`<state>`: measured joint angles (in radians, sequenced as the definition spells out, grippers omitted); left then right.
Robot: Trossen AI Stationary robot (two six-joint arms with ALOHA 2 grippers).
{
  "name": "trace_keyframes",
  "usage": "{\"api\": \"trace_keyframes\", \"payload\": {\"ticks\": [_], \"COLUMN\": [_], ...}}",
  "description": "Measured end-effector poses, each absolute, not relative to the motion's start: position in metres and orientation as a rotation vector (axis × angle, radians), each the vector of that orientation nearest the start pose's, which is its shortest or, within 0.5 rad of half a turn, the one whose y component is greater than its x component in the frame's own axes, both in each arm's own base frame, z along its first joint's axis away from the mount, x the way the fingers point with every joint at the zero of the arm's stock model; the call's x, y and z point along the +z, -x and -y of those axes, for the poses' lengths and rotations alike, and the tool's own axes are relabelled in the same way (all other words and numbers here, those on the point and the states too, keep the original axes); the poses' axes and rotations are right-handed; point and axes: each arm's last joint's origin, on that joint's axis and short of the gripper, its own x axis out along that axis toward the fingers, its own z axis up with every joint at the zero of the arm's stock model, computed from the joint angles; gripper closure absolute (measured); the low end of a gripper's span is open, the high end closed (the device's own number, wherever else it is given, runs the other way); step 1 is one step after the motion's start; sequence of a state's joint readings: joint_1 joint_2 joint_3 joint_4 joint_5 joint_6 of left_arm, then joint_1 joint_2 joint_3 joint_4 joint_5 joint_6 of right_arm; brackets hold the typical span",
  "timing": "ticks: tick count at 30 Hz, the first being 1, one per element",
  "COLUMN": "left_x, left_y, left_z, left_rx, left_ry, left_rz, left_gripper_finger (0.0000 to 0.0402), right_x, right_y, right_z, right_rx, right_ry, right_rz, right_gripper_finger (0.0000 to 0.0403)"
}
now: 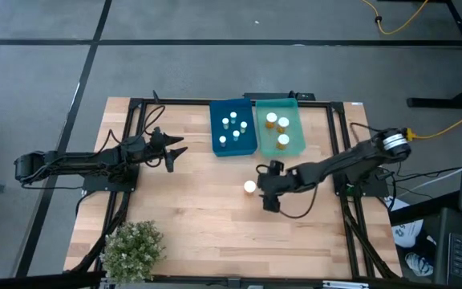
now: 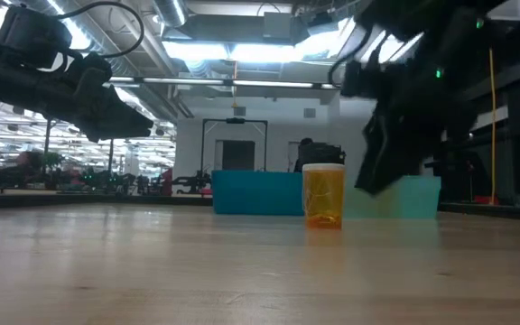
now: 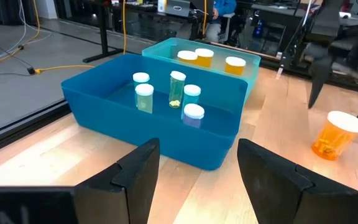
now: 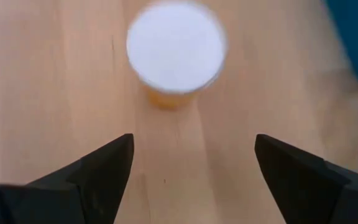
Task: Pick and place medicine bottles into bin by pill shape (circle, oval)
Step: Put the orange pill bottle on the green bin
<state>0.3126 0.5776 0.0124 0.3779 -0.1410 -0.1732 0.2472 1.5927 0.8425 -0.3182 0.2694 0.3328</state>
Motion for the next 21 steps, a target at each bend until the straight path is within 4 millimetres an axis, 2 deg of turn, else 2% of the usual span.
{"api": "trace_keyframes", "payload": {"ticks": [3, 7, 14, 18, 21], "left_x": [0.149, 0.149, 0.149, 0.149, 0.149], "left_y": [-0.125, -0.125, -0.125, -0.125, -0.125], "left_z": [-0.045, -0.045, -0.045, -0.045, -0.045], "left_rx": [0.468, 0.468, 0.468, 0.468, 0.468], "left_ry": [0.186, 0.186, 0.186, 0.186, 0.186], "left_rz": [-0.151, -0.151, -0.151, -0.151, -0.151], "left_gripper_finger": [0.0193, 0.0193, 0.0193, 0.0193, 0.0193], "right_x": [0.144, 0.134, 0.137, 0.138, 0.138], "right_y": [-0.292, -0.302, -0.317, -0.32, -0.32], "right_z": [-0.065, -0.068, -0.067, -0.061, -0.059], "right_rx": [-0.193, -0.182, -0.153, -0.162, -0.172], "right_ry": [-0.025, -0.035, -0.042, -0.038, -0.049], "right_rz": [-1.03, -0.979, -0.838, -0.822, -0.824], "right_gripper_finger": [0.0066, 0.0066, 0.0066, 0.0067, 0.0083]}}
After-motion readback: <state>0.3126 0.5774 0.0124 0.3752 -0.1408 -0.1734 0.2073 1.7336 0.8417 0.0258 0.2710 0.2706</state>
